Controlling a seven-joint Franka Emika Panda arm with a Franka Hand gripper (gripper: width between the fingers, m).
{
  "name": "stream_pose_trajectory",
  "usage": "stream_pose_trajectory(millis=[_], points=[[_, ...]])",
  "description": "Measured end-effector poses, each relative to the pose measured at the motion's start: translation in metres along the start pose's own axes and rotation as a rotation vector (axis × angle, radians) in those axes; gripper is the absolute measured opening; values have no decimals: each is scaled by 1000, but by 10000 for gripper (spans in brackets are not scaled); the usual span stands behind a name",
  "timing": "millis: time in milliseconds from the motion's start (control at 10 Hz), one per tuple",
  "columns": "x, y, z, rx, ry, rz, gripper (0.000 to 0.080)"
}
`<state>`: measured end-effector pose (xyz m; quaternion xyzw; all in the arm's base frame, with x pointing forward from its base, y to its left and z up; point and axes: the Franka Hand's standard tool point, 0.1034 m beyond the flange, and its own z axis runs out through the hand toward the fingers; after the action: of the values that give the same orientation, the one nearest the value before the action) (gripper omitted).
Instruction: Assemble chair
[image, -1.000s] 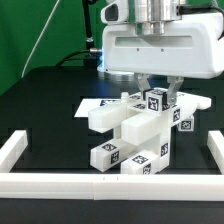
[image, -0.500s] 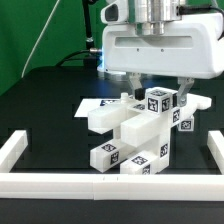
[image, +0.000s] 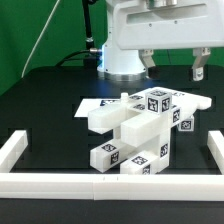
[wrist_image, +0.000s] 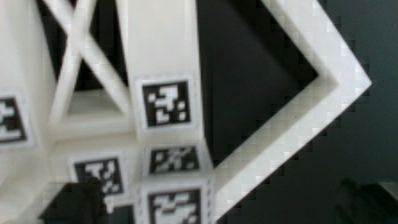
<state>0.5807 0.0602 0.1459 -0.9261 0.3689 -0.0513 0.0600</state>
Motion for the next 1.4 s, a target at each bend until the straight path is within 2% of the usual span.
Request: stream_pose_trajectory(millis=[400,500,700,800,900,1000,1300,1400], points=[[-3,0,0,1,0,0,649],[-17,0,-4,8,-7,3,649],[-65,5,-20,20,-44,62,649],[-85,5,-26,19,-53,95,649],[-97,2,-26,2,-46,89,649],[-92,4,-24,4,-48,74,649],[-93,6,-22,-1,-50,74,649],[-109,19,-12,-35,-67,103,649]])
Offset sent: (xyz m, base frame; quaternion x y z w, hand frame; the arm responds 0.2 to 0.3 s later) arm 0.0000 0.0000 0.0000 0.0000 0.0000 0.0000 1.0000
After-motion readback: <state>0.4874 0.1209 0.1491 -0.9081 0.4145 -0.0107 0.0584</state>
